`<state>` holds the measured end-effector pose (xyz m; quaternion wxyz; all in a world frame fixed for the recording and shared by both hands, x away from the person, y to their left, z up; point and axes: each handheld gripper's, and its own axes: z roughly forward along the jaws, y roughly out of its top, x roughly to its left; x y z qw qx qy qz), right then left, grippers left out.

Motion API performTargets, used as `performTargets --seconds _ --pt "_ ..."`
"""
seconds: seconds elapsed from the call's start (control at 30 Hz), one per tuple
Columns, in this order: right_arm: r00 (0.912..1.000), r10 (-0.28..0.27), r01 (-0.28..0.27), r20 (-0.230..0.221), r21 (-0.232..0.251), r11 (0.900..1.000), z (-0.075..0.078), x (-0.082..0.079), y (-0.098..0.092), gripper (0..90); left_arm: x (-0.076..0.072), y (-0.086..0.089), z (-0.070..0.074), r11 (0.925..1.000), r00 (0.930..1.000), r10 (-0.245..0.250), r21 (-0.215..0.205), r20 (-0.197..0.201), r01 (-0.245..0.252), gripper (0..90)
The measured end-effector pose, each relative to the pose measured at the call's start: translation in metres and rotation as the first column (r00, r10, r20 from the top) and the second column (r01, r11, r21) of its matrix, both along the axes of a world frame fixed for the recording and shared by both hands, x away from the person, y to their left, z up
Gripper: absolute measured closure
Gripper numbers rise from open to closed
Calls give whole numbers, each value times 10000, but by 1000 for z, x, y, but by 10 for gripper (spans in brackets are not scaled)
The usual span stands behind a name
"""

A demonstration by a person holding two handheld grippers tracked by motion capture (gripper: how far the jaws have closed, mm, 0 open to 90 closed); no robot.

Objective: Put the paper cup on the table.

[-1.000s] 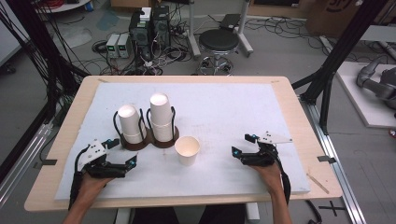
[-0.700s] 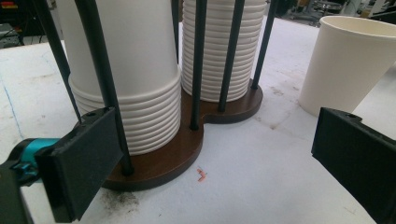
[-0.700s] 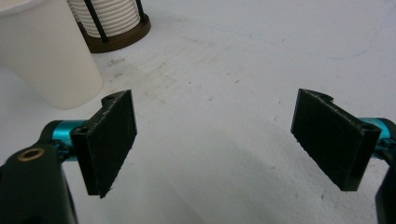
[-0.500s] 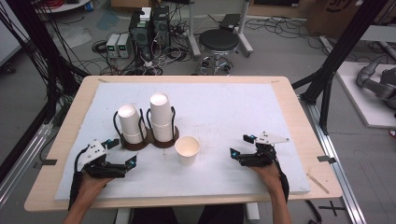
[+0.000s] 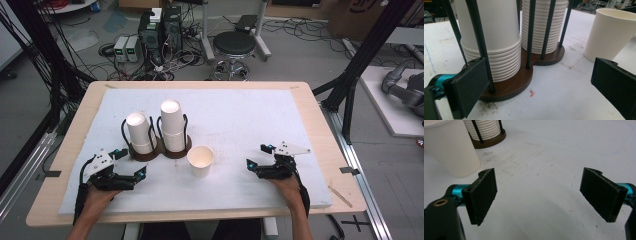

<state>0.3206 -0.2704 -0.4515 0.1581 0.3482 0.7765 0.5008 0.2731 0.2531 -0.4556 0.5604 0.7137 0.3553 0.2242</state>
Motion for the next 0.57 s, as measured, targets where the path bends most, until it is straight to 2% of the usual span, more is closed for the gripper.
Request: performTargets --seconds 0.4,0.57 --pt "10000 -69 68 35 181 9998 0 -1 -1 147 0 0 0 10000 10000 53 -51 -45 -53 17" --pt "9998 -99 95 179 232 9997 0 -2 -2 147 1 0 0 10000 9999 18 -17 -124 -18 17"
